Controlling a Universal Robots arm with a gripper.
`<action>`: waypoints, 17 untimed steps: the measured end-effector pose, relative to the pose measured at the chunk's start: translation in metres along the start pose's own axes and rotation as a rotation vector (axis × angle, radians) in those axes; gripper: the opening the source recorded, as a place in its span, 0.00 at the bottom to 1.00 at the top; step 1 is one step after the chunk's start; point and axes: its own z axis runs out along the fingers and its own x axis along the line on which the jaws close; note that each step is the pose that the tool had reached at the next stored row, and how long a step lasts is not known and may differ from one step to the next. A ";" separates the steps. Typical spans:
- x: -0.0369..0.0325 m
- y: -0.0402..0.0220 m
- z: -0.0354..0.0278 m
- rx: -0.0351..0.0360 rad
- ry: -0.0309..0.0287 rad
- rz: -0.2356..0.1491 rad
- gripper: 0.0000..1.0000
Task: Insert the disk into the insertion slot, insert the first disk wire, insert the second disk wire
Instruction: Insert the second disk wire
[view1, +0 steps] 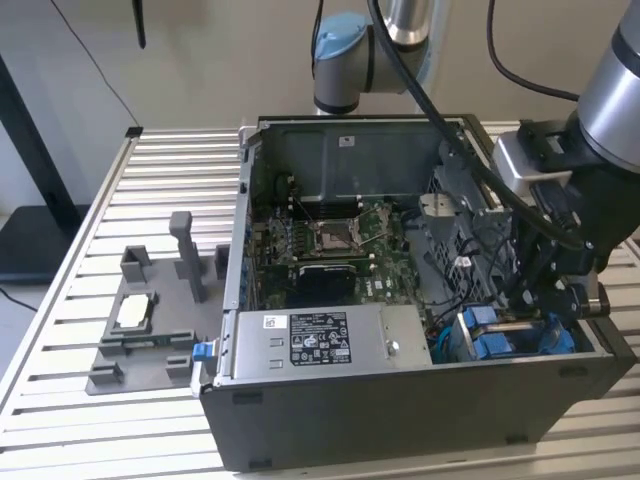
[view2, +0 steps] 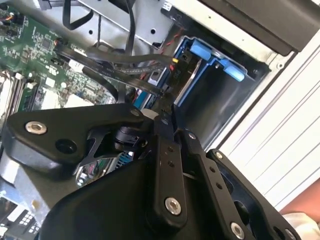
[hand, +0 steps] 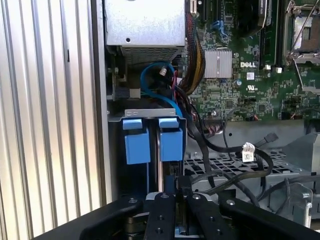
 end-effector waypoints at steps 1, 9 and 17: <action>0.0001 0.0000 0.0005 -0.0002 -0.0043 0.001 0.16; 0.0033 0.0016 0.0022 -0.0001 -0.0140 0.011 0.16; 0.0032 0.0019 0.0069 0.0016 -0.0197 0.024 0.16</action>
